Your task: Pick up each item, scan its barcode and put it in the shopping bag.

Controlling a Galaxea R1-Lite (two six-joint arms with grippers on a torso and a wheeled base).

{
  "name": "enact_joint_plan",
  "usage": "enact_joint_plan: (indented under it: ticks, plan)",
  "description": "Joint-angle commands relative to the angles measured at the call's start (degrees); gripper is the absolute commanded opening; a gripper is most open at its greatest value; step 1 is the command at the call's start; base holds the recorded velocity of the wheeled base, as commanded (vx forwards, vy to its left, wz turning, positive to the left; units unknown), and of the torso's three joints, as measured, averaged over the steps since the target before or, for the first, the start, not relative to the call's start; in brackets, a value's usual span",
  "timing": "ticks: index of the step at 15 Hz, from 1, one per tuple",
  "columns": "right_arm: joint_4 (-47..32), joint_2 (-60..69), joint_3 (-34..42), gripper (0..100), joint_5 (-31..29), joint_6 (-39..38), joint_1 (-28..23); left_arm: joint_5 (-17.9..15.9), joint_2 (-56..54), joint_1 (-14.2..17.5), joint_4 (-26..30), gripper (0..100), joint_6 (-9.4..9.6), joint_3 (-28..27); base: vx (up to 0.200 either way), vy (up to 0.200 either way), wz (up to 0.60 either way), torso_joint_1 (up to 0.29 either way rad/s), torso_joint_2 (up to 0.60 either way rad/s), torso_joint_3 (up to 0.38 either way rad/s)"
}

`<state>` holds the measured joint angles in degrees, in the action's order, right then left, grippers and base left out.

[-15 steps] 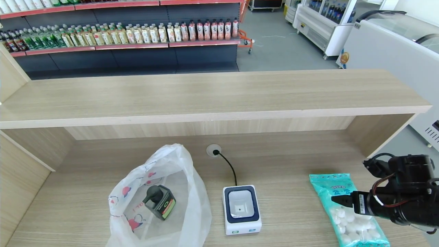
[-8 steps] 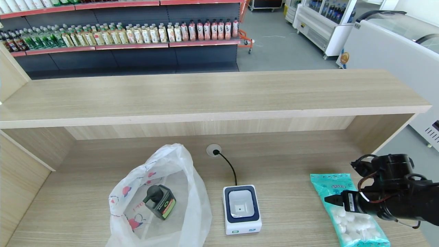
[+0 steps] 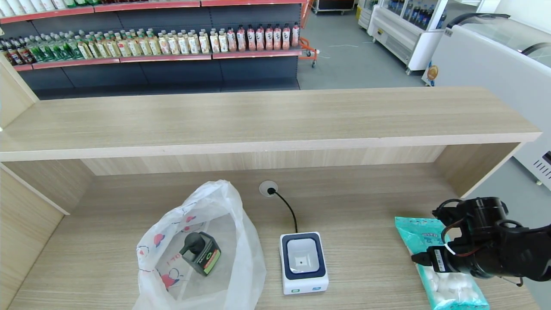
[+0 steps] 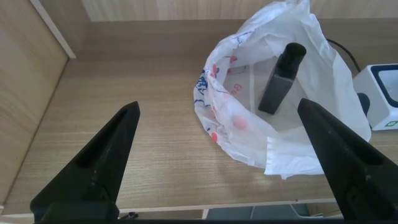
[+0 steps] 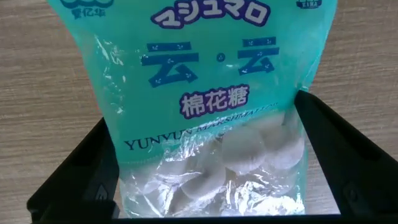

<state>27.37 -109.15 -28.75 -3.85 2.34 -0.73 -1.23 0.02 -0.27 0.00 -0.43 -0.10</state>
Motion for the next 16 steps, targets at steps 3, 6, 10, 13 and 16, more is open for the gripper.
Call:
enact_joint_plan:
  ticks: [3,6,10,13,16]
  plan:
    - [0.1,-1.1,1.1,0,-0.5,0.3,-0.1,0.0,0.0,0.0,0.0,100,-0.01,0.0,0.0,0.0,0.0,0.0,0.0,0.0]
    - [0.1,-1.1,1.2,0,-3.3,0.5,-0.1,0.0,0.0,-0.1,0.0,100,-0.01,0.0,0.0,0.0,0.0,0.0,0.0,0.0]
    - [0.0,0.3,1.2,0,-3.4,0.5,-0.1,0.0,0.0,-0.1,0.0,100,-0.01,0.0,0.0,0.0,0.0,0.0,0.0,0.0]
    - [0.0,7.9,1.9,0,-0.6,2.1,1.3,0.0,0.0,0.0,0.0,100,-0.01,0.0,0.0,0.0,0.0,0.0,0.0,0.0]
    - [-1.3,14.9,4.1,0,2.5,5.3,1.6,0.0,0.0,-0.1,0.0,100,-0.01,-0.1,0.0,0.0,0.0,0.0,0.0,0.0]
